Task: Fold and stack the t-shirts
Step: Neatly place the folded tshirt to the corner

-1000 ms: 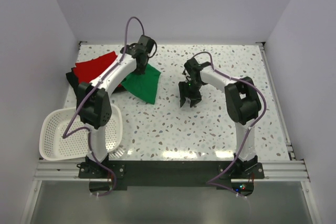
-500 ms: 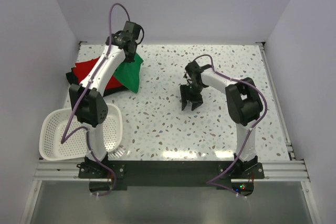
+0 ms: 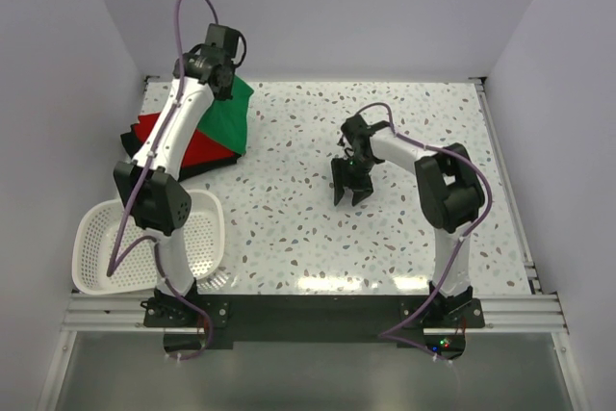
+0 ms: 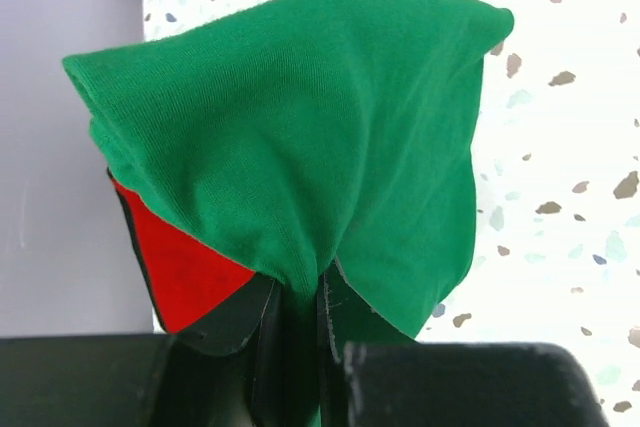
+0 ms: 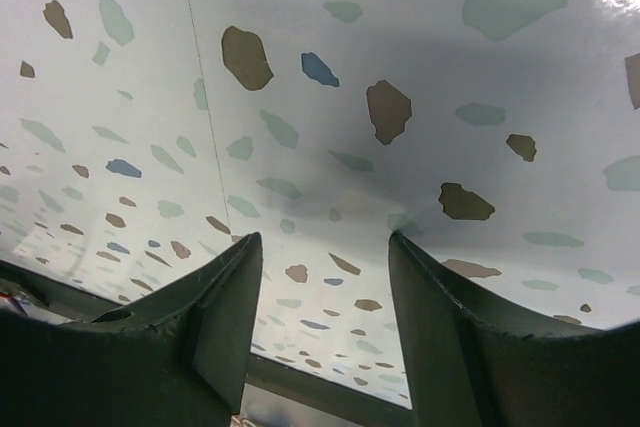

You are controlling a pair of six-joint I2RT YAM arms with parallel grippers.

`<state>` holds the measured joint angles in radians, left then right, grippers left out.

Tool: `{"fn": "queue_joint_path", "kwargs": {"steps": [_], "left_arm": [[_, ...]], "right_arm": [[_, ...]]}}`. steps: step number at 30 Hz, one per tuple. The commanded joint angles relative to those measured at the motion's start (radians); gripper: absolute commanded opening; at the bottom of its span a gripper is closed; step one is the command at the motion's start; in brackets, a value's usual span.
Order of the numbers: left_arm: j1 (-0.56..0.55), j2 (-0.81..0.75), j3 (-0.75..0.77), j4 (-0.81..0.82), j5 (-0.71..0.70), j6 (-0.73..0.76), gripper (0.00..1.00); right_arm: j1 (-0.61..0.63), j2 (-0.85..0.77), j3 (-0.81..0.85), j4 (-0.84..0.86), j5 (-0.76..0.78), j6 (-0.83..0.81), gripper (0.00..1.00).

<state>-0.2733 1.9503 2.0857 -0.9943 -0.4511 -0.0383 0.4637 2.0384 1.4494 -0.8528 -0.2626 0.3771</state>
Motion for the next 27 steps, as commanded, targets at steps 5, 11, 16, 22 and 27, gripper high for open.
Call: {"fn": "queue_joint_path", "kwargs": {"steps": [5, 11, 16, 22, 27], "left_arm": [[0.065, -0.08, 0.014, 0.069, -0.018, 0.034, 0.0], [0.106, -0.083, -0.059, 0.1, -0.005, 0.034, 0.0], [0.155, -0.093, -0.162, 0.132, -0.004, 0.034, 0.0], [0.206, -0.094, -0.211, 0.172, 0.009, 0.072, 0.0], [0.241, -0.085, -0.217, 0.169, 0.002, 0.087, 0.0]], "right_arm": [[-0.003, -0.072, -0.034, 0.015, -0.024, 0.008, 0.57], [-0.002, -0.092, -0.047, 0.015, -0.023, 0.006, 0.57], [-0.002, -0.115, -0.053, 0.006, -0.02, 0.003, 0.57], [-0.002, -0.13, -0.061, -0.002, -0.017, 0.0, 0.57], [-0.002, -0.136, -0.069, -0.008, -0.015, -0.001, 0.57]]}}
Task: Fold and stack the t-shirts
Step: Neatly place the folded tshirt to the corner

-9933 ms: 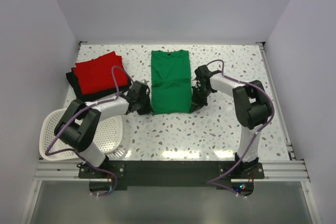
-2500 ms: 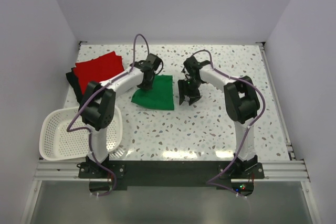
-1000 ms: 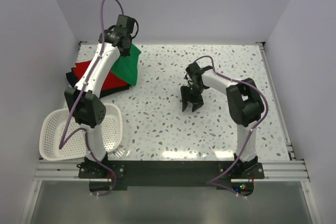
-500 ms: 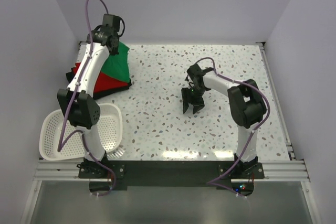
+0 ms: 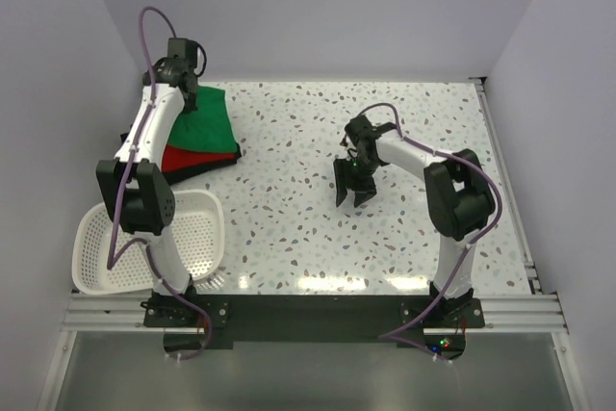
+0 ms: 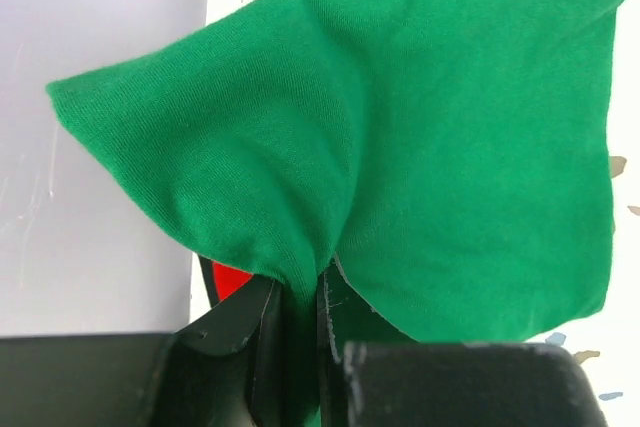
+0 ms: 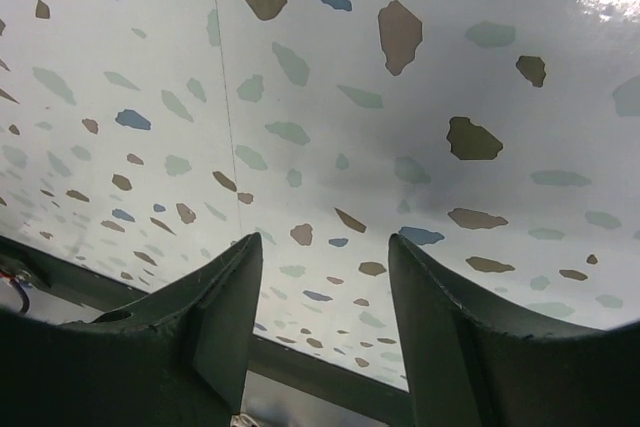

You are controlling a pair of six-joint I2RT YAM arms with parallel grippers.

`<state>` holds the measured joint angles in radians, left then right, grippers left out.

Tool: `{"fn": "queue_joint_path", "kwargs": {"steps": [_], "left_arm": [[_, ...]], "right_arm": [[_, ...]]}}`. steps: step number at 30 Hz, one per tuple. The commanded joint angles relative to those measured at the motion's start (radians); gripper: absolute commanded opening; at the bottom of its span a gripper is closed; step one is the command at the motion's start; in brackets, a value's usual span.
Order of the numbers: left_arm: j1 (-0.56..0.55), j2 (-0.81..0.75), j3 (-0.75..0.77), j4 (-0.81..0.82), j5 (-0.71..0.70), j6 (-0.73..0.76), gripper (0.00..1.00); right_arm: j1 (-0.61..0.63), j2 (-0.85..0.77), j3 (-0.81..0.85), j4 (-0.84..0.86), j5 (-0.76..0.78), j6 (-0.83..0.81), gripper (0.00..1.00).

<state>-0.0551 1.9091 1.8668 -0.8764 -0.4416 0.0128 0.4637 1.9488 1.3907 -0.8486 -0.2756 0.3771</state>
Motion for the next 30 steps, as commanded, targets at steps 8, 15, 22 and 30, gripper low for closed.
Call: {"fn": "queue_joint_path", "kwargs": {"steps": [8, 15, 22, 30], "left_arm": [[0.128, -0.051, -0.043, 0.027, -0.029, 0.013, 0.4], [0.228, -0.103, -0.075, 0.004, -0.052, -0.079, 0.94], [0.224, -0.254, -0.165, 0.096, 0.066, -0.18, 1.0], [0.033, -0.522, -0.458, 0.257, 0.069, -0.335, 1.0]], "right_arm": [[-0.002, -0.05, 0.004, -0.021, -0.008, 0.0, 0.57], [-0.002, -0.079, 0.013, -0.041, 0.001, -0.014, 0.58], [-0.002, -0.145, -0.005, -0.049, 0.033, -0.015, 0.58], [-0.002, -0.263, -0.062, -0.043, 0.105, -0.004, 0.58]]}}
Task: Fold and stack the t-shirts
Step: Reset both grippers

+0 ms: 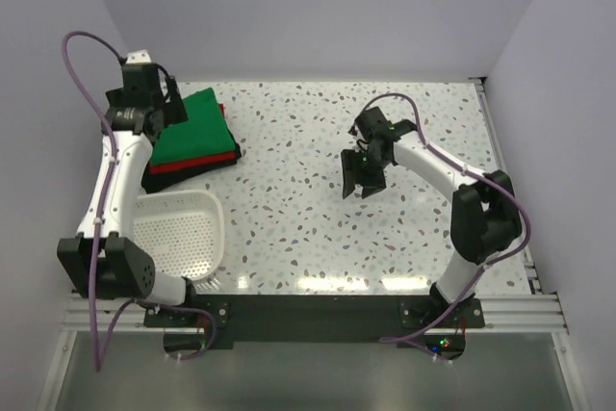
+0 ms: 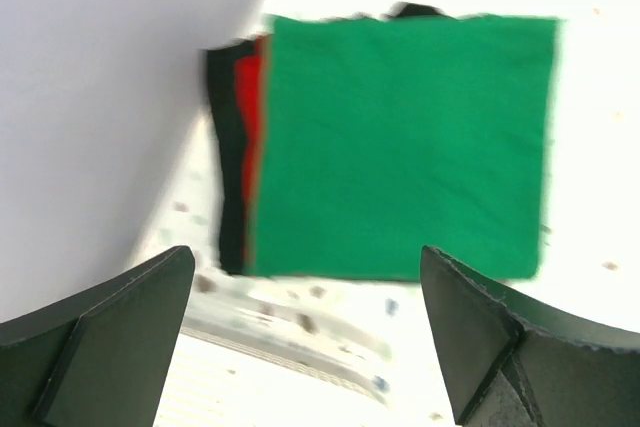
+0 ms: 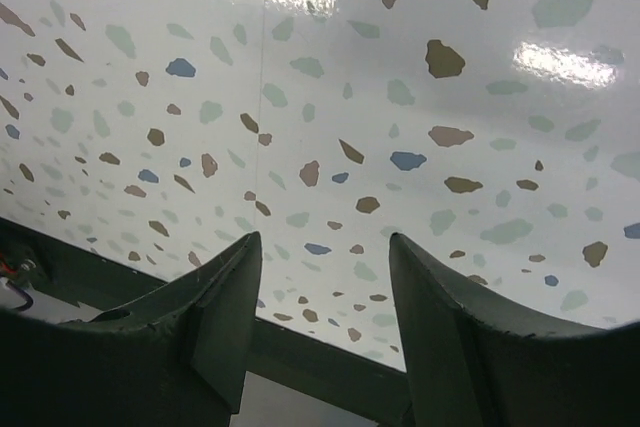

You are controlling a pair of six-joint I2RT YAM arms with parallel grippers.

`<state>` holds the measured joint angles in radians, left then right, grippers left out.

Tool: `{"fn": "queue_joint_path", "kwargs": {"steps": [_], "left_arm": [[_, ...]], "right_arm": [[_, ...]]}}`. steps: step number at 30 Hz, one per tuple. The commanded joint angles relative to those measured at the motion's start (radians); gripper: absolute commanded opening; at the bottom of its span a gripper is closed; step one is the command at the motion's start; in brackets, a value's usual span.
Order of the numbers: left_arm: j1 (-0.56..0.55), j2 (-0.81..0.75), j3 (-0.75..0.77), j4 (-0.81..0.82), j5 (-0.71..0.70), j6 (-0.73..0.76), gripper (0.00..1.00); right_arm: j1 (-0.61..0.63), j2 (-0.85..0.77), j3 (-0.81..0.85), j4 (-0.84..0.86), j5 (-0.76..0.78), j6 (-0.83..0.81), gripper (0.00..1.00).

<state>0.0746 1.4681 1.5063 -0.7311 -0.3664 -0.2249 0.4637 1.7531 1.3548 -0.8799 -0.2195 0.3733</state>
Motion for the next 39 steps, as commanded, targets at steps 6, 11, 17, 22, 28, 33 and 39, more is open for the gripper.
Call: {"fn": "queue_joint_path", "kwargs": {"steps": [6, 11, 17, 22, 28, 33, 39], "left_arm": [[-0.341, -0.215, -0.293, 0.161, -0.077, -0.25, 1.0], [-0.681, -0.304, -0.395, 0.171, -0.259, -0.42, 1.0], [-0.924, -0.27, -0.397, 0.059, -0.362, -0.556, 1.0], [-1.059, -0.291, -0.406, 0.061, -0.439, -0.606, 1.0], [-1.085, -0.319, -0.42, 0.068, -0.451, -0.616, 1.0], [-1.089, -0.367, -0.459, 0.088, -0.471, -0.623, 1.0], [-1.09, -0.384, -0.462, 0.064, -0.483, -0.625, 1.0]], "right_arm": [[-0.002, -0.165, -0.098, 0.039, 0.089, 0.03, 0.58], [-0.003, -0.23, -0.158, 0.084, 0.124, 0.05, 0.58], [0.0, -0.29, -0.213, 0.121, 0.129, 0.079, 0.58], [-0.002, -0.337, -0.261, 0.156, 0.132, 0.101, 0.58], [-0.002, -0.4, -0.295, 0.176, 0.161, 0.098, 0.58], [0.0, -0.419, -0.313, 0.179, 0.17, 0.088, 0.58], [-0.002, -0.431, -0.329, 0.187, 0.158, 0.087, 0.58]]}}
